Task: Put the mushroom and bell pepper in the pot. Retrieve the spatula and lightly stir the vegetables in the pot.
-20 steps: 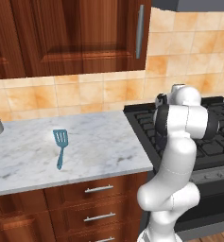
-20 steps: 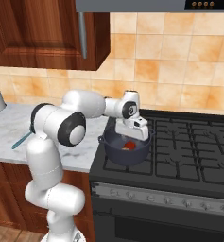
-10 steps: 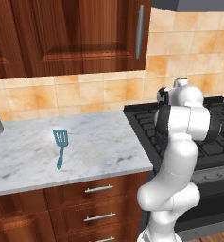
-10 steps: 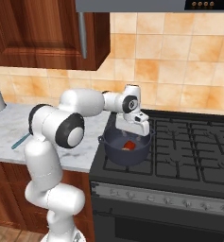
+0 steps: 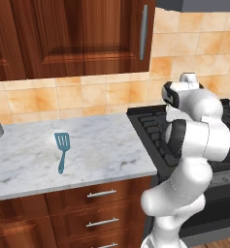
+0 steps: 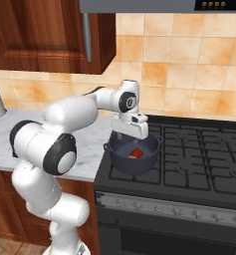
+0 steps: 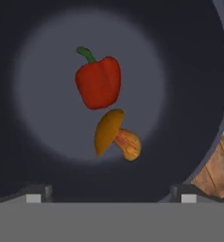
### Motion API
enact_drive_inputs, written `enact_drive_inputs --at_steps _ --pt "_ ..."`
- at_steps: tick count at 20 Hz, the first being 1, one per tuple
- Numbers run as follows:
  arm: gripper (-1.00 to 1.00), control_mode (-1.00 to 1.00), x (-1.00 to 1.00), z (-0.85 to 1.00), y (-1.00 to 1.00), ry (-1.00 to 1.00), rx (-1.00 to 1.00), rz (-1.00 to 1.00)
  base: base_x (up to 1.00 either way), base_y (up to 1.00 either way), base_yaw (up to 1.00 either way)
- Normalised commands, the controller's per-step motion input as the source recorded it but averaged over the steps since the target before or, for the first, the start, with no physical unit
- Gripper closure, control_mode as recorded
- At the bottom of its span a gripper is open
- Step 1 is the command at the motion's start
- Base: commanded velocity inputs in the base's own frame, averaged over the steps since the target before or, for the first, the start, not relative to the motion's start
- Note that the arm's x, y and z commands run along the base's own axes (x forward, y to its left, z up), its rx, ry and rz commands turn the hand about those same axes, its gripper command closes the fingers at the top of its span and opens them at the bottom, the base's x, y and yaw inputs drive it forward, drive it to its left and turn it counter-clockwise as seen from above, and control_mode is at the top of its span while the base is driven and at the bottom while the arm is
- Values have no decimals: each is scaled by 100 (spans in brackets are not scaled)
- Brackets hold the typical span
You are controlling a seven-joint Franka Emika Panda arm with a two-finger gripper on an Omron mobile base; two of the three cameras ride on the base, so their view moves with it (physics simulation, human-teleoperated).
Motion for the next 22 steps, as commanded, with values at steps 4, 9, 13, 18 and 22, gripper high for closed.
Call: enact_drive_inputs --at_steps 4,9,13,18,22 --pt "-100 -100 -62 30 83 -30 -3 0 0 0 0" --pt "-100 -100 -39 20 100 -30 -1 -4 0 0 0" --pt "-100 -100 -28 26 100 -2 0 1 0 0 0" --pt "-100 -100 -31 23 99 -7 0 10 0 0 0" --pt "-100 -100 -16 21 97 -8 -2 19 0 0 0"
